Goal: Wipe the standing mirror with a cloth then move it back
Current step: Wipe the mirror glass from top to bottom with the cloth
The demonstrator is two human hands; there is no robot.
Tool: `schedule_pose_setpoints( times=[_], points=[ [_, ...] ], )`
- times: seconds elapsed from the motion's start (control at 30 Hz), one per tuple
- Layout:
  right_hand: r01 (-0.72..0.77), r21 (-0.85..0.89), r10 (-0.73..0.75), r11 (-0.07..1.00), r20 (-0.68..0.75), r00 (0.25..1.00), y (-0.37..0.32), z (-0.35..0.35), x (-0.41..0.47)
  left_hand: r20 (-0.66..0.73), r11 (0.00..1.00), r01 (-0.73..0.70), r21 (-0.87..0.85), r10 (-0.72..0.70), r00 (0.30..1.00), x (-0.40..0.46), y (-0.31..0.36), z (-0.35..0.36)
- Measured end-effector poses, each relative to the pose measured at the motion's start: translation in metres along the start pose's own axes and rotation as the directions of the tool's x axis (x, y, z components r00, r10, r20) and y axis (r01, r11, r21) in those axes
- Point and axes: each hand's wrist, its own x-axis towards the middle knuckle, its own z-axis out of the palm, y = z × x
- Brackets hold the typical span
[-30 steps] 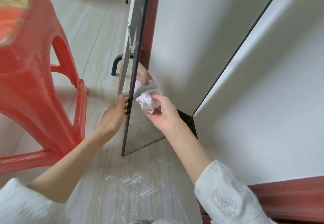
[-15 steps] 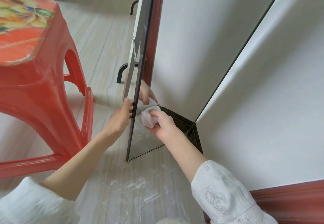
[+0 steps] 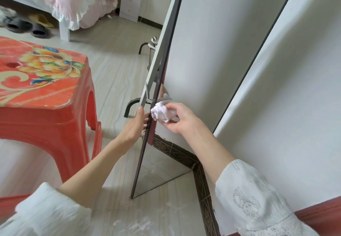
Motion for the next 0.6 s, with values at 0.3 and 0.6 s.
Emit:
schedule_pose_setpoints(
  times=[0.3,0.6],
  points=[
    [0.193,0.203,-0.222,0.960,0.131,0.966,-0.040,0.020,-0.036,0.013,0.998,0.040,0.038,-0.040,0.999,-0.017,0.035,-0.015],
    [0.043,-0.104,-0.022,0.994,0.188,0.982,0.062,0.006,-0.035,-0.086,0.960,0.076,0.271,-0.054,0.995,-0.046,0.027,-0.069]
  ],
)
